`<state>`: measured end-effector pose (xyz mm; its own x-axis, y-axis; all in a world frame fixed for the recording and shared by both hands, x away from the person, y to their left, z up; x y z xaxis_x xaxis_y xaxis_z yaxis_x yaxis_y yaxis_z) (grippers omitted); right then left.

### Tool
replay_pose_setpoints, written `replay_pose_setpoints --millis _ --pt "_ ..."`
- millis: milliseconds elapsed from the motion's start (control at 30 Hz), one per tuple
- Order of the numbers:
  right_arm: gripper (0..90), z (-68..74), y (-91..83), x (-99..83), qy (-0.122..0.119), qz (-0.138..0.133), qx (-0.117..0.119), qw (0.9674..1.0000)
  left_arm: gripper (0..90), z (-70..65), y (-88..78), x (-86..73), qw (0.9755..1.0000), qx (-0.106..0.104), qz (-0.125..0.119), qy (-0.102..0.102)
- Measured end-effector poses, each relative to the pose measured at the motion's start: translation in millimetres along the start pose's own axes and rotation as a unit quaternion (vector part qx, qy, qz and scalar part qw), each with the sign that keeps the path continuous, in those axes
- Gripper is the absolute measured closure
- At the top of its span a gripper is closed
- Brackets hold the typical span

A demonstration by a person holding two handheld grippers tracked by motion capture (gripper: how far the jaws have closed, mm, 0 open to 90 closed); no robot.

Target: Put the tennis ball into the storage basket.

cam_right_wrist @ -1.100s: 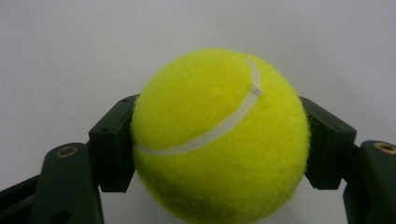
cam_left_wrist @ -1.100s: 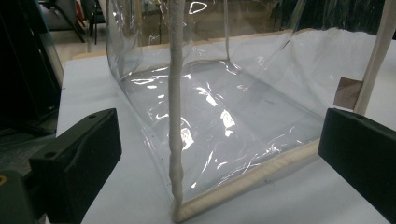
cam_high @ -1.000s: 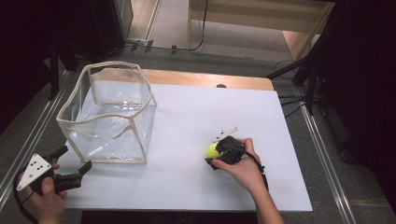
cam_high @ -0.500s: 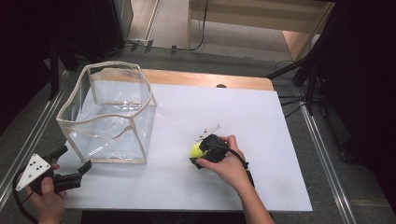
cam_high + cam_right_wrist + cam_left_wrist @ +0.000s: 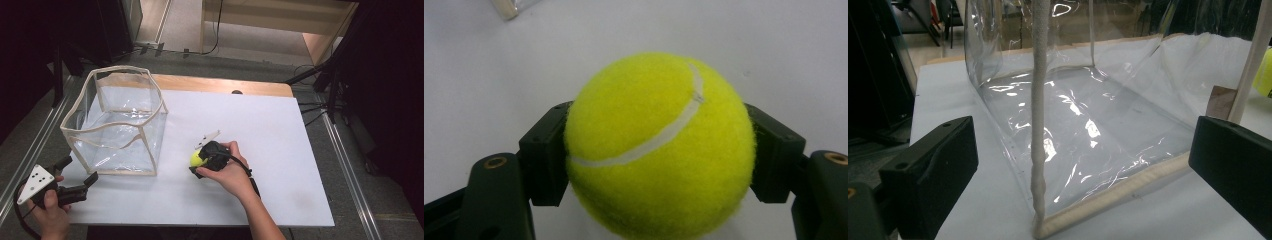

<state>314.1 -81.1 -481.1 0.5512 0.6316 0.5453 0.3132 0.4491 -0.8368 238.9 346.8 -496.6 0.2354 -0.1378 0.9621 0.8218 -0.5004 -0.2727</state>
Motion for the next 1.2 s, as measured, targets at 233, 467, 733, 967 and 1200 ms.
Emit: replay_pose_setpoints --millis 233,467,733,967,1200 --pt "24.3 3.9 3.0 10.0 -0.006 -0.007 0.013 0.9999 0.0 -1.7 0.9 -0.1 1.0 0.0 0.002 0.003" --pt "24.3 9.1 8.5 19.6 -0.016 -0.008 0.023 0.9996 0.0 -1.6 1.0 -0.1 1.0 -0.001 0.002 0.003" --pt "24.3 17.2 11.2 33.6 -0.031 -0.013 0.032 0.9989 0.0 -1.4 1.2 -0.1 1.0 -0.002 0.001 0.005" --pt "24.3 22.7 8.6 44.2 -0.04 -0.017 0.04 0.9983 0.0 -1.3 1.2 0.0 1.0 -0.003 0.001 0.004" --pt "24.3 26.6 1.3 54.2 -0.048 -0.02 0.044 0.9977 0.0 -1.2 1.5 0.2 1.0 -0.004 0.004 0.007"
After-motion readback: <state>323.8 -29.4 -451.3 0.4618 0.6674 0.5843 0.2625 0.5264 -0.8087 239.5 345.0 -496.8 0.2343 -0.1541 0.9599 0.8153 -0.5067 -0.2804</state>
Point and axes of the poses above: each handheld gripper's, and its own axes: y roughly forward along the jaws, x roughly out of its top, z roughly to its left, the point moved 1 cm from there along y, roughly forward along the jaws
